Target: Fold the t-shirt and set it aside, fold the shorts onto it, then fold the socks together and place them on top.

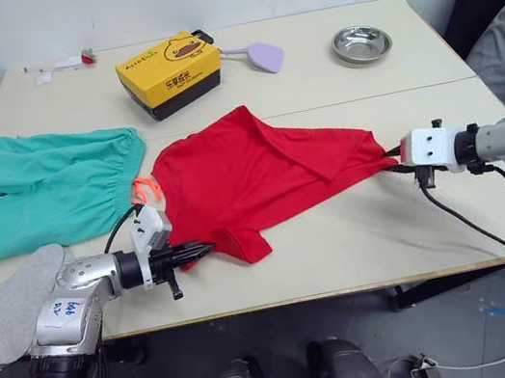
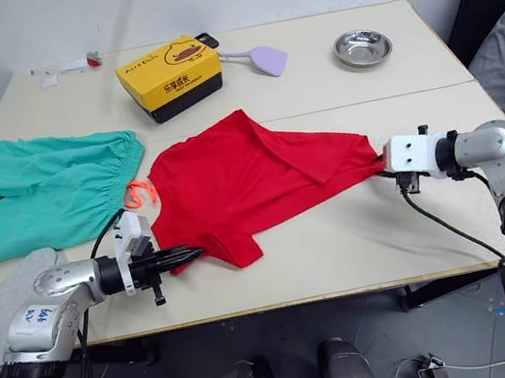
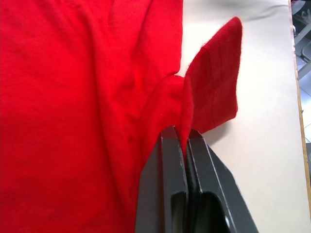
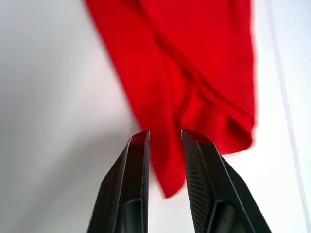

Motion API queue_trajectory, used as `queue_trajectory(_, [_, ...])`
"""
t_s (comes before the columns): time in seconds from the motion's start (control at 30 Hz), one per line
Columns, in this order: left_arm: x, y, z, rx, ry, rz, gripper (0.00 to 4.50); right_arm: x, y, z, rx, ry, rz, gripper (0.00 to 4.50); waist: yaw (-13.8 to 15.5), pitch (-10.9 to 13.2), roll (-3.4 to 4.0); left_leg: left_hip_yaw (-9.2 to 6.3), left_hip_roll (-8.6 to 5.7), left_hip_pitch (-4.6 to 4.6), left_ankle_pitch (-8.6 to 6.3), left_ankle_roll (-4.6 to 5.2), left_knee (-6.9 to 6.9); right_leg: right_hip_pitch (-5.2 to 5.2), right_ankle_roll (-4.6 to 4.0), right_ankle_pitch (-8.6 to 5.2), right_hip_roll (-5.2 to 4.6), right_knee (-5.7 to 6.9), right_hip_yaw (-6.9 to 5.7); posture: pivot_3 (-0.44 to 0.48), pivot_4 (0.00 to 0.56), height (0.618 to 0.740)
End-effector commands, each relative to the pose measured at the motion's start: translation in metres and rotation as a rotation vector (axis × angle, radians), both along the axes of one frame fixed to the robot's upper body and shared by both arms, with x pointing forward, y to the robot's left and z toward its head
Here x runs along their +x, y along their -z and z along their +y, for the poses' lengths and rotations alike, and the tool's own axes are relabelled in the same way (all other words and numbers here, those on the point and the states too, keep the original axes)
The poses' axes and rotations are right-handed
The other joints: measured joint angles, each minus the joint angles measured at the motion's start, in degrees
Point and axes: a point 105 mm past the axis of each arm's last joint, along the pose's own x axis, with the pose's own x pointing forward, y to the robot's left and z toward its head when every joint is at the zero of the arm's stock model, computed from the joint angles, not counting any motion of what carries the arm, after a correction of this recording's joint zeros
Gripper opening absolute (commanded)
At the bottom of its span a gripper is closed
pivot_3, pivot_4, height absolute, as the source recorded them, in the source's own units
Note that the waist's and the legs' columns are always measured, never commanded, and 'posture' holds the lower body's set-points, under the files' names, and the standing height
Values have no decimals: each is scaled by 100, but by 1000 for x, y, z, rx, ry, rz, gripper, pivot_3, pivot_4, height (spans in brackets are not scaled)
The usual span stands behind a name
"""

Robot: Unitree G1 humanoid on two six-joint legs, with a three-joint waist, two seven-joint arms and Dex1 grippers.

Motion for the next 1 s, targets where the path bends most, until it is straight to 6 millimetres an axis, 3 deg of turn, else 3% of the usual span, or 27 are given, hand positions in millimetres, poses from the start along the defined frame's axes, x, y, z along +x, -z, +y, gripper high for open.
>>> queue_trajectory(0.03, [-1,-4,-4,-10,22,-27,0,3,-3,-10,-35,59,-9,1027,6,0,0,0,0,0,0,0,0,0,0,0,0,0,0,0,150,740])
queue_trajectory(0.37, [0,-6,-3,-6,27,-30,0,7,8,-16,-75,119,50,1027,6,0,0,0,-1,0,0,0,0,0,0,0,-1,0,0,0,150,740])
queue_trajectory(0.5, [-1,-6,-1,-6,23,-34,0,7,11,-18,-78,133,52,70,6,0,0,0,-1,0,0,0,0,0,0,0,-1,0,0,0,150,740])
queue_trajectory(0.73, [-5,-9,4,-9,31,-50,0,6,10,-14,-28,119,89,14,6,0,0,0,-1,0,0,0,0,0,0,0,-1,0,0,0,150,740])
queue_trajectory(0.83, [-15,-17,10,-30,54,-56,0,-17,8,-6,35,-1,241,14,-6,0,0,0,0,0,0,0,-2,0,0,0,0,0,0,0,150,740])
queue_trajectory(0.9, [-30,-14,18,3,92,-18,0,-47,11,-6,8,-117,397,14,10,0,1,-3,3,-1,0,1,-3,0,-1,-1,1,-1,-4,0,150,740])
queue_trajectory(1.0, [-51,-10,29,36,131,33,0,-77,16,-4,31,-145,533,14,28,5,10,-7,3,-1,-7,7,-9,0,-2,-3,-1,-4,-4,0,150,740])
